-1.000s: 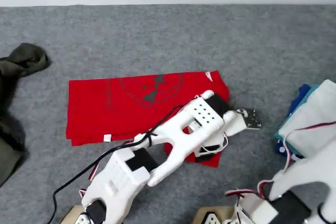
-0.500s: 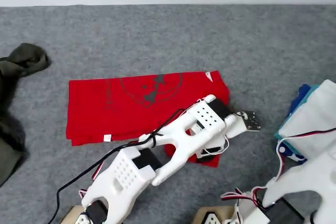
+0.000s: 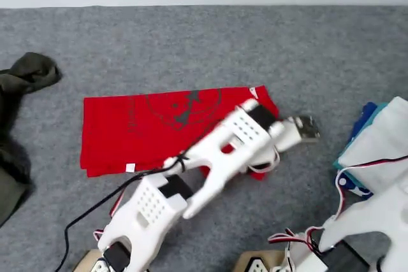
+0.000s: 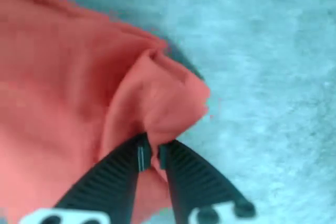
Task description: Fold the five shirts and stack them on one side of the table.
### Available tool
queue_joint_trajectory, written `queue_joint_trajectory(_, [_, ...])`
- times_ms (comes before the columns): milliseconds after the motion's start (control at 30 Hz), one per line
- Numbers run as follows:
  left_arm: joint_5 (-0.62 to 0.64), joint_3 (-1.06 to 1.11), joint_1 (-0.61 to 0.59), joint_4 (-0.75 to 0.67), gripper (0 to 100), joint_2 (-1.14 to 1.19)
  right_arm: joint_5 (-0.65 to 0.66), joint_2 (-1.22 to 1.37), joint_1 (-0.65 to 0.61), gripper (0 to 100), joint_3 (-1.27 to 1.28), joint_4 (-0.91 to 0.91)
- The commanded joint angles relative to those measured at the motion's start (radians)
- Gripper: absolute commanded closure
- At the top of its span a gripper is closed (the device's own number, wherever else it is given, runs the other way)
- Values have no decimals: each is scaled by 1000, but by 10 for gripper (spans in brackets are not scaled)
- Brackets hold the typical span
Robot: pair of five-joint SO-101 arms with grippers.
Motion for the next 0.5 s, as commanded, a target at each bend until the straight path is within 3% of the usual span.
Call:
queue_joint_trajectory(0, [-35, -74, -83, 3, 995, -68, 9, -19, 10, 990, 2, 38])
queue_joint_trajectory(233, [-75, -139, -173, -2, 993, -54, 6, -19, 8, 990, 3, 38])
queue_joint_trajectory(467, [-78, -139, -242, -92, 901, 5, 6, -30, 8, 990, 52, 38])
